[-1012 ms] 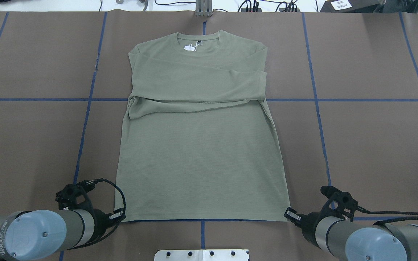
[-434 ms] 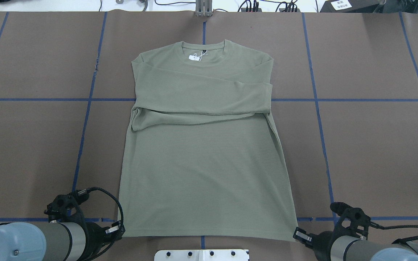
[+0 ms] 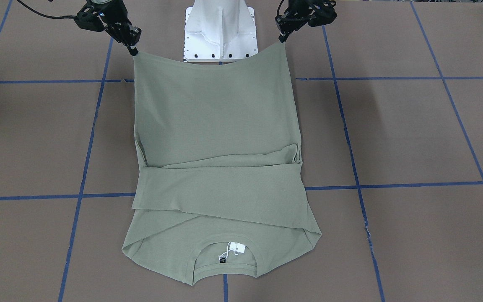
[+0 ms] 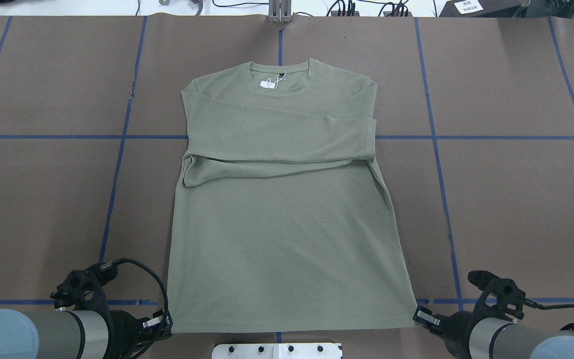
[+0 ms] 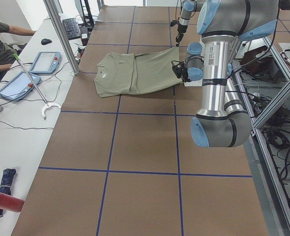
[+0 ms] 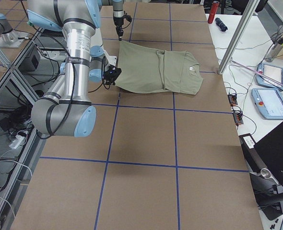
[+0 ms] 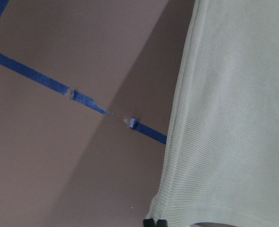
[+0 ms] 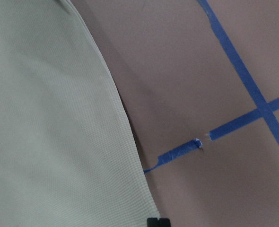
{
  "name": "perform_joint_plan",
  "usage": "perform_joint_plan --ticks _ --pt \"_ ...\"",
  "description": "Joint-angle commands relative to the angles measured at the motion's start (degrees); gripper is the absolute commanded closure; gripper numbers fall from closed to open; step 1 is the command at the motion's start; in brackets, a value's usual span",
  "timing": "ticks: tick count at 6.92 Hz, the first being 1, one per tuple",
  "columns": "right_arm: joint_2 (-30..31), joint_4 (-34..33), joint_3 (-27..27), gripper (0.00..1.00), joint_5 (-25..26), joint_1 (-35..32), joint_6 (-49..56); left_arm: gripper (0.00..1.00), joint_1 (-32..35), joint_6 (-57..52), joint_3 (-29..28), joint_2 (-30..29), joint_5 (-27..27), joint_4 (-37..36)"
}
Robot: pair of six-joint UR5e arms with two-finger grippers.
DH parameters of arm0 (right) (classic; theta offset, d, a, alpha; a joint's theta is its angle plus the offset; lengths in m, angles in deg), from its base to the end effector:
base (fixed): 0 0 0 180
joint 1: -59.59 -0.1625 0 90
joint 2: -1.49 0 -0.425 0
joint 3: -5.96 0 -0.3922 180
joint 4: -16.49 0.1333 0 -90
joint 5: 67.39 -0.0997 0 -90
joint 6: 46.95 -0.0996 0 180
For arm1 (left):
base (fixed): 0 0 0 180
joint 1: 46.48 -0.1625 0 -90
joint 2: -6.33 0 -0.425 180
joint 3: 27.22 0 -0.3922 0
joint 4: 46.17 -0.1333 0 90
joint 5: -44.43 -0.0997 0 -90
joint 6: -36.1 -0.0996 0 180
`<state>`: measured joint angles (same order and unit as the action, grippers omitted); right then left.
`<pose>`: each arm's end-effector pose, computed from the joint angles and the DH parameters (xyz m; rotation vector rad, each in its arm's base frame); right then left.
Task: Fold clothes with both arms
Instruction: 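Lower both grippers to the hem corners nearest the robot and grasp them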
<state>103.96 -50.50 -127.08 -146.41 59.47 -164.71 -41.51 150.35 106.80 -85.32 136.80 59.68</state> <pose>-0.3835 -0.1531 0.3558 -0.0510 -0.9600 0.5387 0.4085 -0.1652 0.2666 -0.2185 1.0617 -0.4374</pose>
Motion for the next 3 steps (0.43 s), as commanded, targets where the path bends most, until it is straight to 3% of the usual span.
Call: perform_joint_plan --ticks 1,3 --pt "-3.5 -0.2 1.3 1.0 -1.3 -7.0 9.0 1.0 6.5 -7.3 -1.5 -2.9 0.4 0.0" --pt "-12.7 -0.3 9.7 1.0 -15.7 -23.0 17.6 1.0 16.1 -16.9 -6.9 -7.0 0.6 0.1"
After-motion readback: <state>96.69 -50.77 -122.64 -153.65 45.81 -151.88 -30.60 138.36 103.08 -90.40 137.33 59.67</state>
